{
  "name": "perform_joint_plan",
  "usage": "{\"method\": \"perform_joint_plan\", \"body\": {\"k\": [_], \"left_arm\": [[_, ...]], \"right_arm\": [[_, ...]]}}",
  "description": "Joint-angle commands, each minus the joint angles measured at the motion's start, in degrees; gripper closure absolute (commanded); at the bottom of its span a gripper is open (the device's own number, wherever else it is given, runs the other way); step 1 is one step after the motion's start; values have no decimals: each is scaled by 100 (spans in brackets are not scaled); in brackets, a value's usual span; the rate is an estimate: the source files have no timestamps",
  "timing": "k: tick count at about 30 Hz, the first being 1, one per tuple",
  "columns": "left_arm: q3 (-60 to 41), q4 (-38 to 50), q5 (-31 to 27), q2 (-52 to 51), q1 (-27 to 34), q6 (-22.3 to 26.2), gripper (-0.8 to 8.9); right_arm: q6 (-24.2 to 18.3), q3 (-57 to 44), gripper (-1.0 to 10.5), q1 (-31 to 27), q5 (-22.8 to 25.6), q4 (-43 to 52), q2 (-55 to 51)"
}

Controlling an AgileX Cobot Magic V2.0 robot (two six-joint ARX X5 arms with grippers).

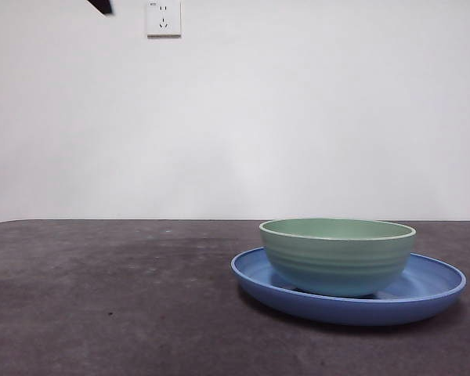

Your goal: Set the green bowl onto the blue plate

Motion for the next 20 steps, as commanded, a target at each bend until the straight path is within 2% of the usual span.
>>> {"method": "perform_joint_plan", "body": {"k": [1,4,7,14,20], "left_arm": [[-785,691,17,-898,-42,291,153],[-1655,1305,17,-2031,-44,452,153],[-2358,1639,20,-2981,-44,385,153],[-3689,2052,20,-4590,-44,-116,153],[-4374,2100,20,-5268,-44,-608,154]], "right_arm": [[-55,103,339,17,24,28,26],[-55,103,339,17,22,28,26],[-55,103,338,17,22,28,26],[-55,103,339,17,20,7,24],[-81,103,338,17,17,-149,24]]}}
